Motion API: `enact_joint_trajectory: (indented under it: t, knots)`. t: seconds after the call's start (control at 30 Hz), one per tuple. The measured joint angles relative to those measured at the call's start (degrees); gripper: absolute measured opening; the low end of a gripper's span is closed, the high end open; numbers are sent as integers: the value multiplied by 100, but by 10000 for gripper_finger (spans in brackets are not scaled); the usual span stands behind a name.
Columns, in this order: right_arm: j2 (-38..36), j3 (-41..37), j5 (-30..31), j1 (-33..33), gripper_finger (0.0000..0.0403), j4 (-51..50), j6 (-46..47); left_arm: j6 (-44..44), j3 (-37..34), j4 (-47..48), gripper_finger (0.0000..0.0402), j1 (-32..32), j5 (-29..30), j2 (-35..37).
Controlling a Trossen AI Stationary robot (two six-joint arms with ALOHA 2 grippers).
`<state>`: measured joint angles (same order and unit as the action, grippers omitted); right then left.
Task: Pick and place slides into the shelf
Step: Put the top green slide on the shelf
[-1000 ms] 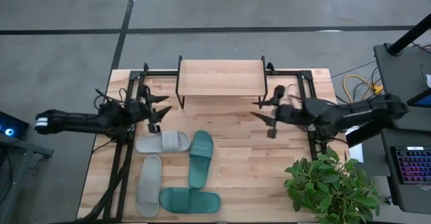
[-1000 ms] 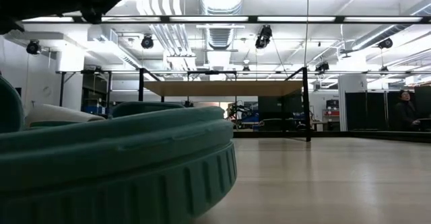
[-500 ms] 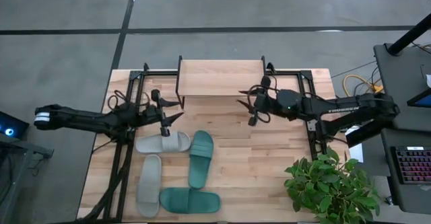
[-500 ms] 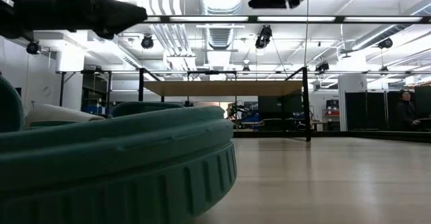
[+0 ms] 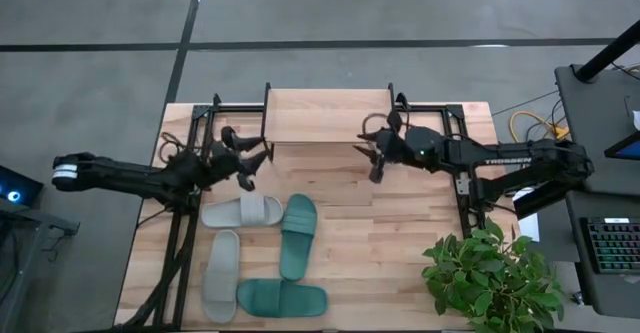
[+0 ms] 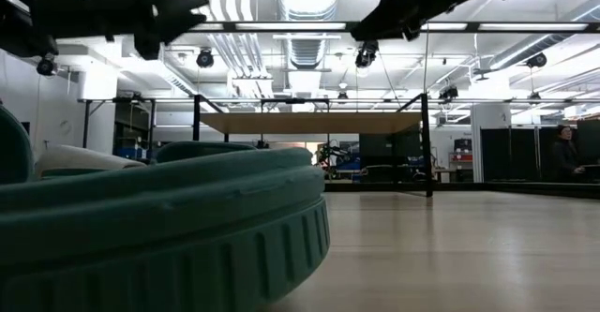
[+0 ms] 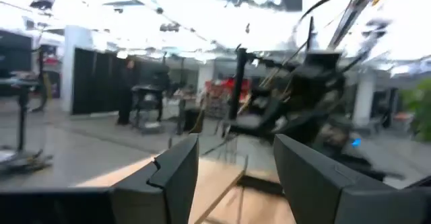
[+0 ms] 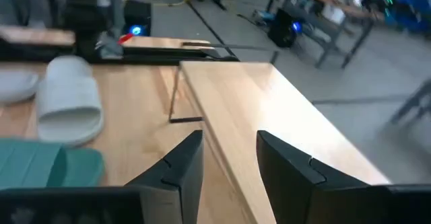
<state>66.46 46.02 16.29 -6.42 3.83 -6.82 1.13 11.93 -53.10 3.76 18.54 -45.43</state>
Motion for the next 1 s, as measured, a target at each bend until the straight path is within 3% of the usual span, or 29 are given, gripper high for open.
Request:
enact_joint_trajectory:
  t: [0.17,0.27,0.37,0.63,0.77,1.0]
  knots:
    - [38,-61,-71,-31,122,-98,690,484,-139,521,178,-4,-341,169]
    - [92,-81,-641,56,121,-107,1033,1283,-149,939,178,-6,-929,124]
    - [187,-83,-1095,253,122,-88,1360,1145,-149,1082,178,-6,-1521,8]
    - [460,-86,-1029,902,120,-51,1394,1523,-150,1022,178,-7,-1822,-216]
    - [768,-92,-994,1237,116,-30,1651,2128,-151,1029,178,-13,-1844,-446]
    - [1113,235,-212,1722,116,390,805,3459,-151,966,178,-10,-1840,-837]
